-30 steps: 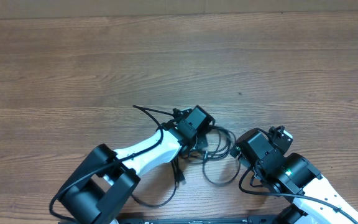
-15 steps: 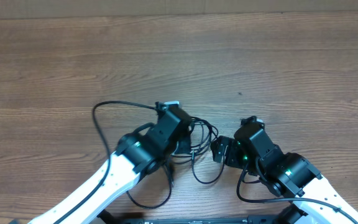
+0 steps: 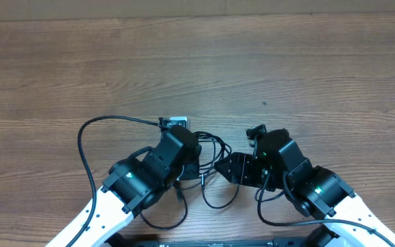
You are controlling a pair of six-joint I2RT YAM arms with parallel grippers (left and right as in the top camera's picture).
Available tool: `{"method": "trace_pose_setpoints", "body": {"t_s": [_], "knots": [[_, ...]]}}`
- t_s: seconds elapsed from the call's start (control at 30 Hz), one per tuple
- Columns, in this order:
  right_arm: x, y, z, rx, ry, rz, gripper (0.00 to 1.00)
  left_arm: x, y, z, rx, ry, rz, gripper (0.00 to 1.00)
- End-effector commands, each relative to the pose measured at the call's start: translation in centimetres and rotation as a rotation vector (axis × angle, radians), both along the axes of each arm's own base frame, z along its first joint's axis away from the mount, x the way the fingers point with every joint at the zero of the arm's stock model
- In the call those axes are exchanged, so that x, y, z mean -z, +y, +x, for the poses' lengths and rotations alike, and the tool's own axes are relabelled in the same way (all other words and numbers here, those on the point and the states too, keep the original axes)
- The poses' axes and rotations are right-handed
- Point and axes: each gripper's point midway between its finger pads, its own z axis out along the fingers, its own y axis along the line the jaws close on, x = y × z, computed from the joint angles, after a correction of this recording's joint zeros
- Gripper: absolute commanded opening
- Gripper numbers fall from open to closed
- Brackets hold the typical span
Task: Untangle cables
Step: 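Grasp the cable near the left gripper with the right gripper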
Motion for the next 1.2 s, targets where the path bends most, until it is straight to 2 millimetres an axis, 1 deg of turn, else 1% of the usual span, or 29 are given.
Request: {"method": "trace_pose_setpoints", "body": {"t_s": [0.0, 0.13, 0.17, 0.27, 0.33, 0.5, 0.6, 0.63, 0.67, 0.77, 0.83, 0.93, 1.03, 1.1, 1.13, 1.17], "knots": [[-0.3, 0.7, -0.4, 0.114, 0.173, 0.094, 0.47, -0.8, -0.3, 0.0, 0.027, -0.021, -0.027, 0.04], [-0.2, 1.0, 1.4, 0.209, 0.176, 0.116, 0.50, -0.8, -0.5, 0.0, 0.030, -0.020, -0.033, 0.04], [-0.3, 1.2, 1.9, 0.219, 0.164, 0.123, 0.52, -0.8, -0.5, -0.1, 0.032, -0.018, -0.036, 0.04], [-0.7, 2.1, 3.2, 0.231, 0.142, 0.161, 0.52, -0.9, -0.8, -0.2, 0.042, -0.015, -0.050, 0.04], [-0.4, 2.5, 3.9, 0.257, 0.153, 0.176, 0.53, -0.9, -0.8, -0.1, 0.042, -0.017, -0.051, 0.04], [1.5, 2.1, 7.0, 0.374, 0.107, 0.126, 0.52, -0.9, -0.9, -0.1, 0.043, -0.016, -0.052, 0.04], [2.6, 1.1, 9.1, 0.488, 0.074, 0.094, 0.53, -0.9, -0.9, -0.1, 0.043, -0.016, -0.052, 0.04], [2.9, 0.7, 9.7, 0.532, 0.075, 0.090, 0.50, -0.9, -0.9, -0.1, 0.042, -0.016, -0.052, 0.04], [3.1, 0.4, 10.2, 0.563, 0.076, 0.092, 0.40, -0.9, -0.9, -0.1, 0.042, -0.017, -0.052, 0.04], [3.0, 0.2, 11.2, 0.581, 0.055, 0.107, 0.04, -0.9, -0.8, -0.1, 0.042, -0.017, -0.050, 0.04], [3.0, -0.3, 11.6, 0.597, 0.043, 0.098, 0.04, -0.9, -0.8, -0.1, 0.040, -0.020, -0.049, 0.04], [2.8, -0.7, 12.1, 0.576, 0.000, 0.079, 0.04, -1.0, -0.8, 0.0, 0.037, -0.025, -0.049, 0.04], [2.9, -0.8, 12.1, 0.560, -0.007, 0.066, 0.04, -1.1, -0.9, 0.2, 0.036, -0.034, -0.054, 0.04], [3.0, -0.5, 11.8, 0.540, 0.009, 0.073, 0.04, -1.2, -1.0, 0.3, 0.036, -0.038, -0.057, 0.04], [3.1, -0.3, 11.4, 0.521, 0.027, 0.079, 0.09, -1.2, -0.9, 0.3, 0.034, -0.040, -0.056, 0.04], [3.2, 0.0, 11.1, 0.506, 0.042, 0.082, 0.20, -1.2, -0.9, 0.4, 0.030, -0.044, -0.052, 0.04]]}}
